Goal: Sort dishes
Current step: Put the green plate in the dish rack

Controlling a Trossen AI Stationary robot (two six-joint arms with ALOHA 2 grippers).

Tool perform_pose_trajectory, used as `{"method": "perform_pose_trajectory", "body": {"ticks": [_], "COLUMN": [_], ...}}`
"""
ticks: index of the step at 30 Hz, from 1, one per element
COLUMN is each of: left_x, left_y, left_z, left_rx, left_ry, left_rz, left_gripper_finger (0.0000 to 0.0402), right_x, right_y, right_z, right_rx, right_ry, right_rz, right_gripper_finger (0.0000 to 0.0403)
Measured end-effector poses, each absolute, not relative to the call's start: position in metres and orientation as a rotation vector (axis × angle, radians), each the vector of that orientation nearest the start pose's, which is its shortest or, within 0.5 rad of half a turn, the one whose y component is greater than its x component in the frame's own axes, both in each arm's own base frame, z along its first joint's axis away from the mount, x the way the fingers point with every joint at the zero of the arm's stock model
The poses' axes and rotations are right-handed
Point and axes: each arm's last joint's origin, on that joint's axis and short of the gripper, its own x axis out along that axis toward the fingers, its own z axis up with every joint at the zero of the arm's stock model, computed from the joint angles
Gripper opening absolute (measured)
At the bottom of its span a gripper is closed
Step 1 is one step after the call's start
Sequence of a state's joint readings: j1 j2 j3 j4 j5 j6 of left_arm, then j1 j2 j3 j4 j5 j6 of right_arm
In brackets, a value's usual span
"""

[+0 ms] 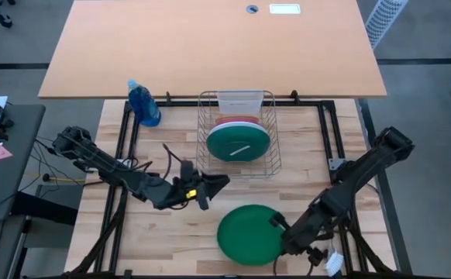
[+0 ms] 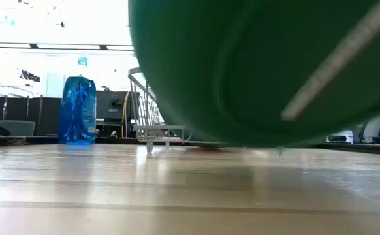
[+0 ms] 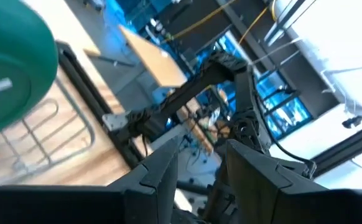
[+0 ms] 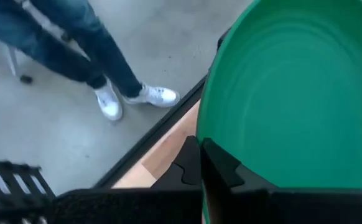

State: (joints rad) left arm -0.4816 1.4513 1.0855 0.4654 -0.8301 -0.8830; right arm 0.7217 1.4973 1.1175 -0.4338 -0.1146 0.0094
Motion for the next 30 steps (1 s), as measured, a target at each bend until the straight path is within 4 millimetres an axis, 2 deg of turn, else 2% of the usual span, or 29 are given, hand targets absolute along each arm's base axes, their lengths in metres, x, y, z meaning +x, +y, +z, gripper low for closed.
{"method": "perform_pose_trajectory", "body": {"ticks": [5, 10, 15, 17, 21, 26, 30], "left_x": [0.297, 0.296, 0.291, 0.289, 0.288, 0.294, 0.298], "left_y": [-0.131, -0.133, -0.143, -0.149, -0.164, -0.186, -0.199], "left_z": [0.349, 0.350, 0.367, 0.376, 0.386, 0.379, 0.379], "left_rx": [-0.916, -0.929, -0.962, -0.938, -0.880, -0.828, -0.803], "left_ry": [-0.288, -0.291, -0.346, -0.335, -0.200, 0.112, 0.233], "left_rz": [0.306, 0.284, 0.041, -0.003, -0.008, 0.024, 0.045], "left_gripper_finger": [0.0130, 0.0130, 0.0130, 0.0130, 0.0130, 0.0130, 0.0138], "right_x": [0.231, 0.232, 0.236, 0.238, 0.243, 0.249, 0.252], "right_y": [0.201, 0.194, 0.190, 0.187, 0.182, 0.174, 0.170], "right_z": [0.275, 0.273, 0.274, 0.274, 0.275, 0.275, 0.275], "right_rx": [-0.155, -0.117, -0.094, -0.088, -0.066, -0.042, -0.027], "right_ry": [0.814, 0.864, 0.860, 0.859, 0.855, 0.859, 0.857], "right_rz": [0.737, 0.693, 0.670, 0.662, 0.653, 0.645, 0.648], "right_gripper_finger": [0.0000, 0.0000, 0.0000, 0.0000, 0.0000, 0.0000, 0.0000]}}
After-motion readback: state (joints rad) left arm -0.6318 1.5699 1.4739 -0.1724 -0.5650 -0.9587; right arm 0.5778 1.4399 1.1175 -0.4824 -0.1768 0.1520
